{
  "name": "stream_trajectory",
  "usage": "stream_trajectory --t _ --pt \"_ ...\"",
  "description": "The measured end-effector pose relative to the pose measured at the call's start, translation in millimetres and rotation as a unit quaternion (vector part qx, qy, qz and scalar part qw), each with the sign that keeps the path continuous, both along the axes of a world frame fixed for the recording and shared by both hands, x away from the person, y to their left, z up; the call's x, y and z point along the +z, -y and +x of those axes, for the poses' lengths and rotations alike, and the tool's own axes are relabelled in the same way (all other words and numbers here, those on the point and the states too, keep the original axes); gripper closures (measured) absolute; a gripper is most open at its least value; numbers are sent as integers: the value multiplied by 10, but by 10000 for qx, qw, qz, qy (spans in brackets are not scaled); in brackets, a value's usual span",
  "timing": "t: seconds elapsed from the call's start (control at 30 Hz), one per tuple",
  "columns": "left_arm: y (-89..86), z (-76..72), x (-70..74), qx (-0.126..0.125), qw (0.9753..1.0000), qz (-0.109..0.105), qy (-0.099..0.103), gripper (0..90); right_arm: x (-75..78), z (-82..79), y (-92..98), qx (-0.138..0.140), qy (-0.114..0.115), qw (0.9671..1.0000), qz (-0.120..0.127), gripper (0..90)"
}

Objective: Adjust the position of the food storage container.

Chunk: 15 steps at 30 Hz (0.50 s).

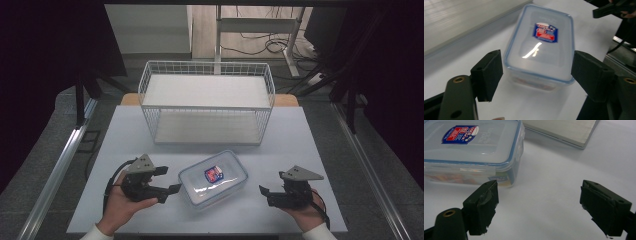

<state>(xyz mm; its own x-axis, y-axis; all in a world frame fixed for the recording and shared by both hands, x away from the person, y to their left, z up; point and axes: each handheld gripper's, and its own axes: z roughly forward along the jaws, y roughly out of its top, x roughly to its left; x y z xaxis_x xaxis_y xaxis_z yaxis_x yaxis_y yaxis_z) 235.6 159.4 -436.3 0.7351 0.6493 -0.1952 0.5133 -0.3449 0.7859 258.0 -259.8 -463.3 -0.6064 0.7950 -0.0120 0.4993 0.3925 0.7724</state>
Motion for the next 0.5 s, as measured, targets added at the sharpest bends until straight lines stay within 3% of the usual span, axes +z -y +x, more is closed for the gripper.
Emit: stream_trajectory --t 0.17,0.2,0.5 --pt "183 42 -1 -196 9997 133 -101 305 -6 8 29 -56 -16 10000 2 162" --pt "287 47 3 -293 9993 194 -107 309 -16 19 43 -86 -30 10000 -2 162" --pt "609 28 1 -717 9969 277 -193 340 -19 7 33 3 26 10000 2 163"
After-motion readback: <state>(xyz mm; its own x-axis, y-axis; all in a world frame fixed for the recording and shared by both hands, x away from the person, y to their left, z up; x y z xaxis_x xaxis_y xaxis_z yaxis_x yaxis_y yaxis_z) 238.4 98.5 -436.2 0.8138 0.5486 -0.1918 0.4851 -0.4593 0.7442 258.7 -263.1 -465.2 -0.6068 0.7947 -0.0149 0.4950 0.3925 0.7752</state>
